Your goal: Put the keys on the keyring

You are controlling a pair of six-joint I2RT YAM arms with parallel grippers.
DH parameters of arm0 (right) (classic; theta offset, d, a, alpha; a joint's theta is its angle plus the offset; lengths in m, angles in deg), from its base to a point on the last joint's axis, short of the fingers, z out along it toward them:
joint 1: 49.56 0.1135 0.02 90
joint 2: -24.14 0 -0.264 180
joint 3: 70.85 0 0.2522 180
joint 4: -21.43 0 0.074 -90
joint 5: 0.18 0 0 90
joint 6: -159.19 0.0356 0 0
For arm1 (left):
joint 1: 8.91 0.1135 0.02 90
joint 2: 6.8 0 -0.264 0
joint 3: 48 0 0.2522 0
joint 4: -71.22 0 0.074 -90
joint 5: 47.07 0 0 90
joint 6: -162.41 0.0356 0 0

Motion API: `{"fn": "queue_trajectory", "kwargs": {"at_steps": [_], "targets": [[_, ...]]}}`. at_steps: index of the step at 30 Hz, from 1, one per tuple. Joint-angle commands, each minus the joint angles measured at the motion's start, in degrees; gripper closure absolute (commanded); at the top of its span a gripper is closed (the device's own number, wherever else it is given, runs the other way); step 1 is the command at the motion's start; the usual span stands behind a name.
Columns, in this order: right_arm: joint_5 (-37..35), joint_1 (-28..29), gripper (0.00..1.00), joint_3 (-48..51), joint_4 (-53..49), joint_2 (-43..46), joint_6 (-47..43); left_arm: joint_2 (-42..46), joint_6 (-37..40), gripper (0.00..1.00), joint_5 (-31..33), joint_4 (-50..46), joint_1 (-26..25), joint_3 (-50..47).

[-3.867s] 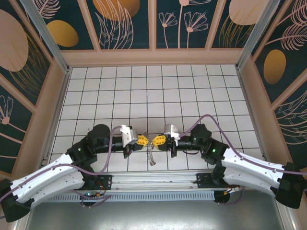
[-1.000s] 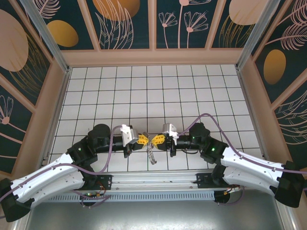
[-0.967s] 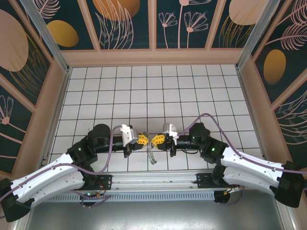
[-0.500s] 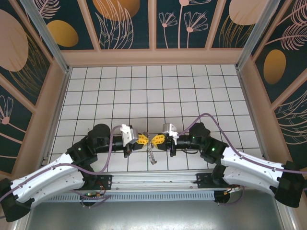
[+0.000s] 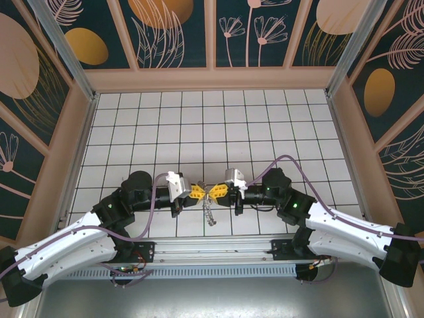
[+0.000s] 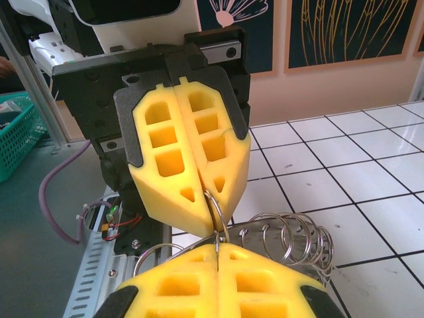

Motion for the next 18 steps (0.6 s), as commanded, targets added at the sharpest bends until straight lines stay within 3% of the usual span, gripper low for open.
{"fn": "queue_trajectory", "kwargs": {"at_steps": [1, 11, 18], "targets": [[-0.07, -0.20, 1.00, -2.65, 2.86, 0.66, 0.71, 0.21, 0.97, 1.00, -1.27, 0.93, -0.27, 1.78], [-4.30, -0.20, 1.00, -2.68, -3.59, 2.01, 0.21, 0.70, 1.14, 1.00, -0.40, 0.13, -0.24, 2.22], [-14.83, -0.21, 1.00, 0.93, -6.49, 5.21, 3.84, 0.60, -0.18, 1.00, 5.70, -0.51, -0.29, 1.95]]}}
